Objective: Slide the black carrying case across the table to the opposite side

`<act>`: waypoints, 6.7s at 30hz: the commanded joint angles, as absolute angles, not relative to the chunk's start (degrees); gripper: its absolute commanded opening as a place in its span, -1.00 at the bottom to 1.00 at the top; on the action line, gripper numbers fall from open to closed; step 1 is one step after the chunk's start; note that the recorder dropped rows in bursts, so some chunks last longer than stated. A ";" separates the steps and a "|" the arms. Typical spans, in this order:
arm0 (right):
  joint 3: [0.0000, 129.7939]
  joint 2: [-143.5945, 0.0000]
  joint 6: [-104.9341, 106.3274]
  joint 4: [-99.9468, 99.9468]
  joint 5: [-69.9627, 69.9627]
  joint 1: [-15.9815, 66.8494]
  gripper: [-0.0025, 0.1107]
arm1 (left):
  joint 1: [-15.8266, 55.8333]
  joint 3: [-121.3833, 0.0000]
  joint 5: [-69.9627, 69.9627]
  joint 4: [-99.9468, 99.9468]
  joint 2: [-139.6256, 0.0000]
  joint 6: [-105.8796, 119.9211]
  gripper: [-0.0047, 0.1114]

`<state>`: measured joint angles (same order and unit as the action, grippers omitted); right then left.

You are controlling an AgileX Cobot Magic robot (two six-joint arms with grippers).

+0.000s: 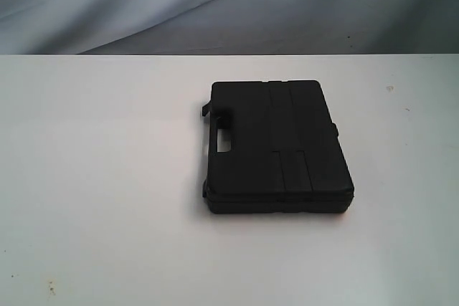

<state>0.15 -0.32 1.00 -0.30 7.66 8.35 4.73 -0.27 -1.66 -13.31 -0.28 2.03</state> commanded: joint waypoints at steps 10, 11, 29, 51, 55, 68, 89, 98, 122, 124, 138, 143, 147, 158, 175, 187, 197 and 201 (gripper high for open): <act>0.00 0.00 1.12 -0.69 7.02 7.89 -0.96 | 4.61 -8.51 -8.53 -16.30 0.00 0.00 -0.92; 0.00 0.00 1.12 -0.69 7.02 7.89 -0.96 | 4.61 -9.24 -9.26 -16.30 0.00 0.00 -0.92; 0.00 0.00 1.12 -0.69 7.02 7.89 -0.96 | 4.61 -23.40 -15.05 -16.20 -25.10 1.96 -0.92; 0.00 0.00 1.12 -0.69 7.02 7.89 -0.96 | 20.02 -43.52 -18.04 -6.72 -58.06 -7.91 -0.92; 0.00 0.00 1.12 -0.69 7.02 7.89 -0.96 | 22.81 -46.89 -18.04 -3.44 -63.03 -12.05 -0.92; 0.00 0.00 1.00 -0.69 7.03 7.89 -0.96 | 26.96 -56.91 -24.59 2.20 -75.88 -18.32 -0.92; 0.00 0.00 1.00 -0.69 7.03 7.89 -0.96 | 33.46 -84.77 -48.64 -1.44 -103.67 -25.66 -0.92; 0.00 0.00 1.00 -0.69 7.03 7.89 -0.96 | 33.84 -98.34 -56.59 -1.61 -116.47 -25.66 -0.52; 0.00 0.00 1.00 -0.69 7.03 7.89 -0.96 | 33.84 -106.18 -56.53 0.00 -129.69 -25.66 -0.26; 0.00 0.00 1.00 -0.69 7.03 7.89 -0.96 | 33.84 -106.57 -56.95 0.46 -130.53 -25.66 -0.26; 0.00 0.00 1.00 -0.69 7.03 7.89 -0.96 | 33.84 -106.93 -55.10 0.99 -135.10 -25.54 -0.26; 0.00 0.00 1.00 -0.69 7.03 7.89 -0.96 | 33.84 -106.93 -55.10 0.99 -136.13 -25.44 -0.26; 0.00 0.00 1.00 -0.69 7.03 7.89 -0.96 | 33.84 -106.93 -53.92 0.99 -136.66 -25.44 -0.26; 0.00 0.00 1.00 -0.69 7.03 7.89 -0.96 | 33.84 -106.93 -54.20 0.99 -137.88 -25.44 -0.91; 0.00 0.00 1.00 -0.69 7.03 7.89 -0.96 | 32.91 -106.82 -53.99 -0.97 -138.02 -25.60 -0.92; 0.00 0.00 1.00 -0.69 7.03 7.89 -0.96 | 28.92 -100.69 -51.71 -1.18 -134.04 -23.61 -0.92; 0.00 0.00 1.00 -0.69 7.03 7.89 -0.96 | 21.83 -89.37 -47.58 -0.53 -128.14 -16.51 -0.92; 0.00 0.00 1.00 -0.69 7.03 7.89 -0.96 | 18.23 -84.65 -46.25 0.74 -125.45 -15.03 -0.92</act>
